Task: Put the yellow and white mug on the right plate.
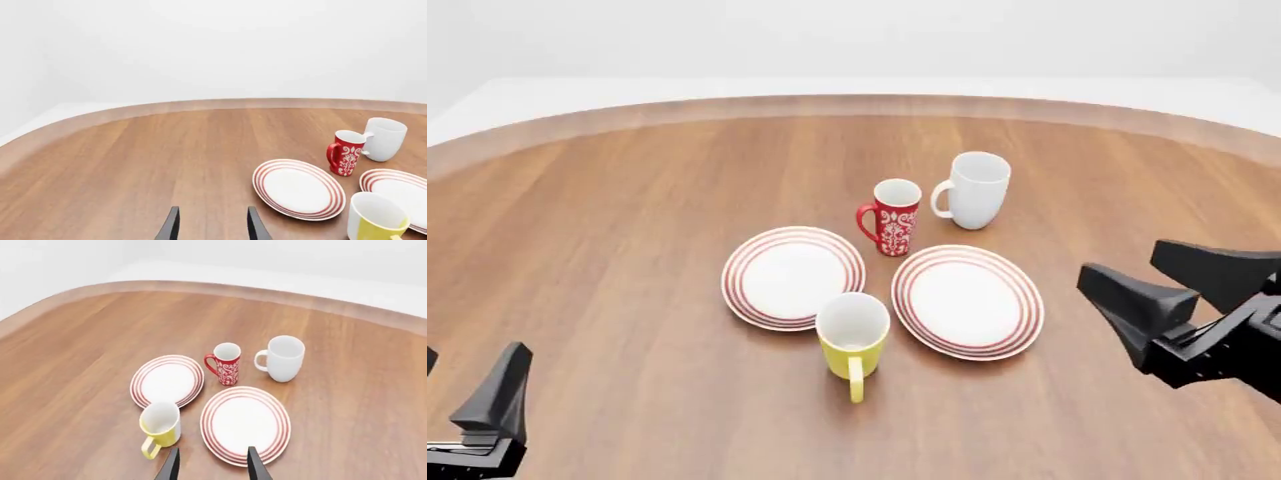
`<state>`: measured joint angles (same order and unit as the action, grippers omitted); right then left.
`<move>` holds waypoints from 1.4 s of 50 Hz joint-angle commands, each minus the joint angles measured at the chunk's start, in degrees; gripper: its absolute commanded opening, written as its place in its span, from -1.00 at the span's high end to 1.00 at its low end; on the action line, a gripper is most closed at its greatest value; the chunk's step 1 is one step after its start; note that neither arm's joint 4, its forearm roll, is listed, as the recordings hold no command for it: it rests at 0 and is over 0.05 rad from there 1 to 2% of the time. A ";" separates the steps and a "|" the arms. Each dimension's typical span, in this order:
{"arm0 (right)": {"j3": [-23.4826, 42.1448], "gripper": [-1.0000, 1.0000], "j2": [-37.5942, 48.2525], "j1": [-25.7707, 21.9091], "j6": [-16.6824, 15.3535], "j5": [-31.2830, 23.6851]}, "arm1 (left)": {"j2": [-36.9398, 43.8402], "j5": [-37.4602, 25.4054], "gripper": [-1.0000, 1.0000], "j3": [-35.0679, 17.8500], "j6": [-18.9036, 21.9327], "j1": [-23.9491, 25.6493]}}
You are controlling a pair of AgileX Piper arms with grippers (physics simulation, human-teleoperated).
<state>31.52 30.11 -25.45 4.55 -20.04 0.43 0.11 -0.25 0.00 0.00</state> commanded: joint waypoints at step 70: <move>-8.58 -1.00 27.42 -12.51 12.07 28.36 | 0.00 0.00 -1.00 0.00 0.00 0.00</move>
<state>25.47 52.80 -35.41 13.69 2.33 0.43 0.11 -0.25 0.00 0.00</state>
